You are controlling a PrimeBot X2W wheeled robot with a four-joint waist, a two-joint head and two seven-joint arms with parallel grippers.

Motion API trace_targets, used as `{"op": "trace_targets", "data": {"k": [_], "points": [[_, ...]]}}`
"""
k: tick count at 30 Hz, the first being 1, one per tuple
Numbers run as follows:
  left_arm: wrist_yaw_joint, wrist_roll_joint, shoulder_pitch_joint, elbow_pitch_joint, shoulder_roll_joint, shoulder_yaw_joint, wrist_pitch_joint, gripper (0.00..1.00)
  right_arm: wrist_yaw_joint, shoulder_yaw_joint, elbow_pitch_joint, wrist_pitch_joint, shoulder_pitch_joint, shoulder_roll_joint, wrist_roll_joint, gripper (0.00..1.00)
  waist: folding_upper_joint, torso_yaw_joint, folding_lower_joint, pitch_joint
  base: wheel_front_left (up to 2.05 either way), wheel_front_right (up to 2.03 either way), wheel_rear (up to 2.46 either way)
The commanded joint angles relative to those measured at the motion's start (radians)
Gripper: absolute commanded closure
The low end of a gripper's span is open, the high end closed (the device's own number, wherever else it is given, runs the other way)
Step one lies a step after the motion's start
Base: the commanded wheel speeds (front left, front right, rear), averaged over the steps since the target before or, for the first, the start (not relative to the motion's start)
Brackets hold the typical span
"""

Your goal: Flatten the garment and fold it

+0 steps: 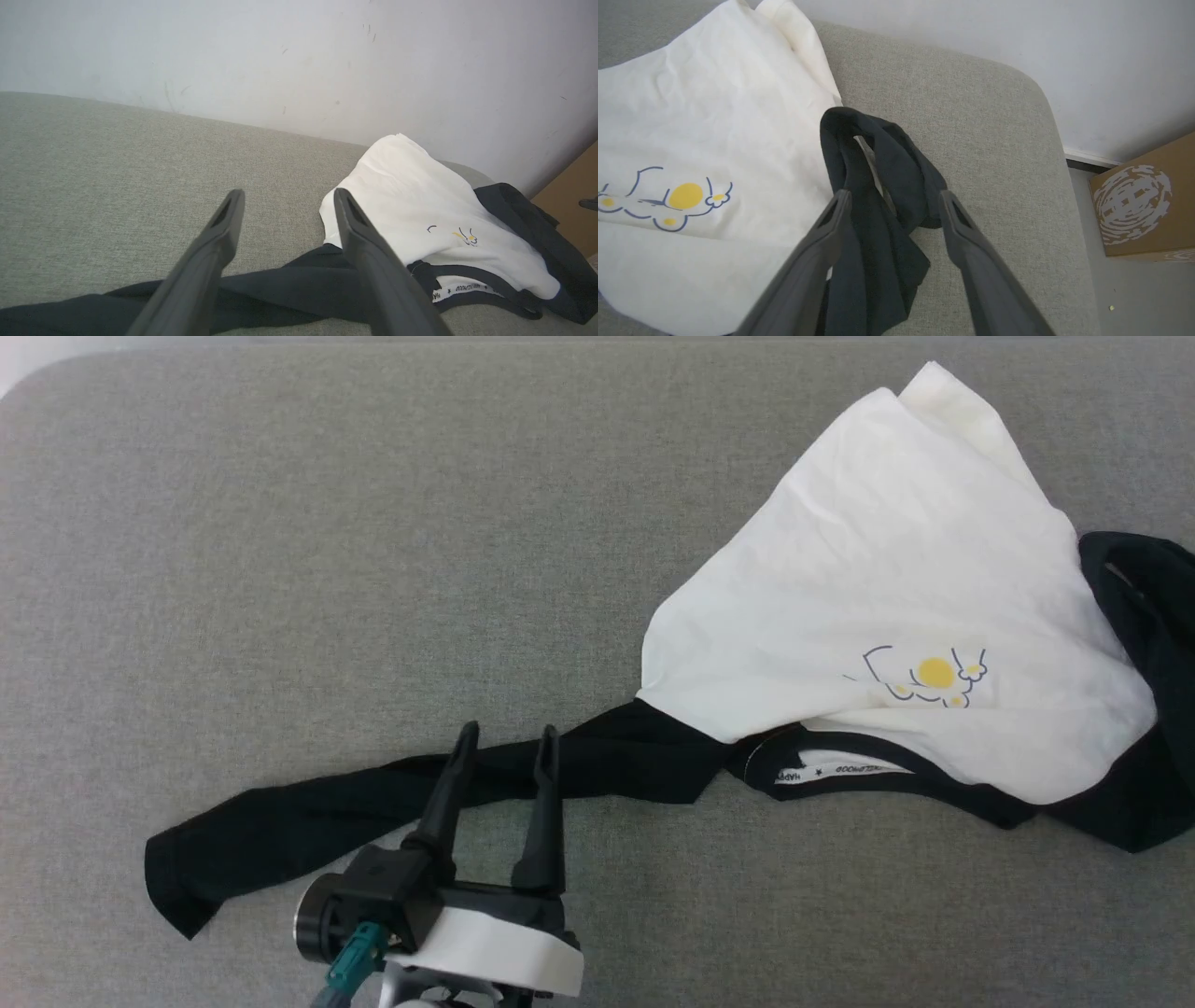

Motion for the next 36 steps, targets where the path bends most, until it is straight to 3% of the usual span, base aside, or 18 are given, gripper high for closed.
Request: {"op": "trace_targets", "data": {"k": [1,15,16,17,19,20,29,36], "points": [[-0.01,-0.002,-0.019,-0.006,0.001,-0.004,0.003,0.0,-0.002,0.019,-0.003,0.012,-0.029,-0.001,0.0,0.0,-0.0002,0.01,0.0001,0.01,0.0,0.0,0.0],[-0.004,0.022,-0.04,-0.014,-0.031,-0.036,-0.007,0.0,-0.002,0.098,0.173,0.08,-0.158,-0.017,-0.022,0.0,-0.0002,0.115,0.0001,0.103,0.0,0.0,0.0],[-0.005,0.022,-0.039,-0.012,-0.033,-0.036,-0.008,0.0,-0.002,0.104,0.182,0.081,-0.161,-0.019,-0.019,0.1,-0.0002,0.117,0.0001,0.106,0.0,0.0,0.0],[-0.005,0.022,-0.039,-0.011,-0.035,-0.035,-0.009,0.0,-0.002,0.111,0.188,0.082,-0.162,-0.02,-0.015,0.5,-0.0002,0.118,0.0001,0.108,0.0,0.0,0.0],[-0.006,0.022,-0.038,-0.009,-0.037,-0.034,-0.012,0.0,-0.002,0.117,0.2,0.076,-0.166,-0.023,-0.011,0.73,-0.0002,0.118,0.0001,0.112,0.0,0.0,0.0],[-0.006,0.023,-0.039,-0.007,-0.038,-0.033,-0.013,0.0,-0.002,0.121,0.207,0.071,-0.17,-0.026,-0.009,1.0,-0.0002,0.117,0.0001,0.114,0.0,0.0,0.0],[-0.007,0.022,-0.046,0.009,-0.03,-0.017,-0.017,0.0,-0.002,0.114,0.18,-0.019,-0.198,-0.024,0.033,1.0,-0.0002,0.049,0.0001,0.083,0.0,0.0,0.0],[-0.007,0.006,-0.03,0.012,-0.018,-0.004,-0.016,0.0,-0.002,-0.086,0.126,-0.056,-0.108,-0.044,0.061,1.0,-0.0002,-0.012,0.0001,0.03,0.0,0.0,0.0]]}}
